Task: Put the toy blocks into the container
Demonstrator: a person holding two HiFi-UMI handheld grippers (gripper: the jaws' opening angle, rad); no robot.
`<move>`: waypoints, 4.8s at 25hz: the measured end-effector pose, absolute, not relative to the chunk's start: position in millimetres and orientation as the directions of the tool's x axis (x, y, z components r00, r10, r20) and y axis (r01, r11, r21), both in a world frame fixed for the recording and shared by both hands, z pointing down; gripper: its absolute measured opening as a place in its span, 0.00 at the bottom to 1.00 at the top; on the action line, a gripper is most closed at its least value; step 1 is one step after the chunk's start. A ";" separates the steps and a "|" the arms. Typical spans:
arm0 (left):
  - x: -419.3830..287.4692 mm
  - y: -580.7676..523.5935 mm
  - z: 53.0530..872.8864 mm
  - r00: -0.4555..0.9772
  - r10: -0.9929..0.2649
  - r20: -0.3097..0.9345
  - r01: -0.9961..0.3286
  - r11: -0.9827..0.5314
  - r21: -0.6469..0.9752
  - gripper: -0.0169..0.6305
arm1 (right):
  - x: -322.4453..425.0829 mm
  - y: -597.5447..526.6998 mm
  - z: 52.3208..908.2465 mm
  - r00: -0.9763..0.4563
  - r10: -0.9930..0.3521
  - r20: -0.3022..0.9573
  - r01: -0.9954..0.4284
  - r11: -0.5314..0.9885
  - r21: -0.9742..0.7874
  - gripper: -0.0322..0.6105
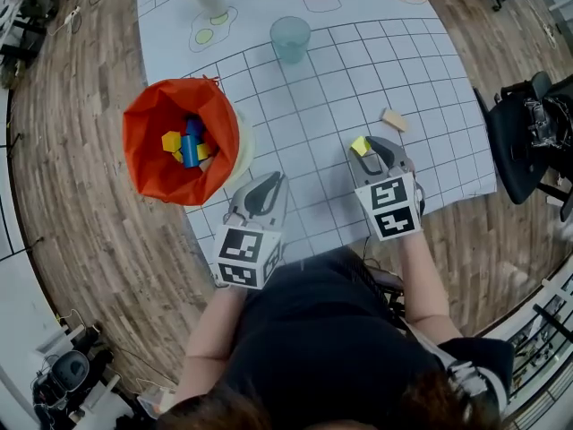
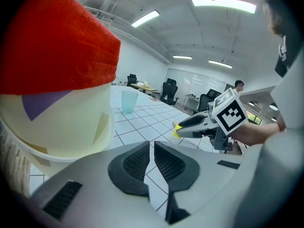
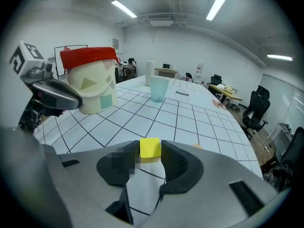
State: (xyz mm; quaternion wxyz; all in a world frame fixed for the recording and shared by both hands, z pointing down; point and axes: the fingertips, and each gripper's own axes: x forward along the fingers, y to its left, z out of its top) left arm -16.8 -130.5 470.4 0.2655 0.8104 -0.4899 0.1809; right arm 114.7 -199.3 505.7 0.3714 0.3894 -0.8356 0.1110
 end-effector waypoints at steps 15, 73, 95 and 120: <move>-45.1 -104.2 384.2 0.426 -0.788 0.445 -0.903 -0.339 0.264 0.07 | 35.1 -180.5 391.2 -0.608 -0.500 0.617 -0.560 0.821 0.113 0.29; -31.3 -113.7 346.3 0.465 -0.797 0.386 -0.885 -0.435 0.167 0.07 | -2.3 -195.3 337.0 -0.662 -0.562 0.496 -0.573 0.806 0.148 0.27; 74.1 -185.2 421.5 0.570 -0.657 0.494 -0.810 -0.550 0.203 0.07 | 200.1 -245.9 453.1 -0.453 -0.614 0.646 -0.764 0.641 0.074 0.31; 93.6 -229.4 481.5 0.584 -0.549 0.598 -0.790 -0.554 0.264 0.07 | 215.4 -269.4 547.6 -0.443 -0.424 0.790 -0.689 0.725 0.003 0.35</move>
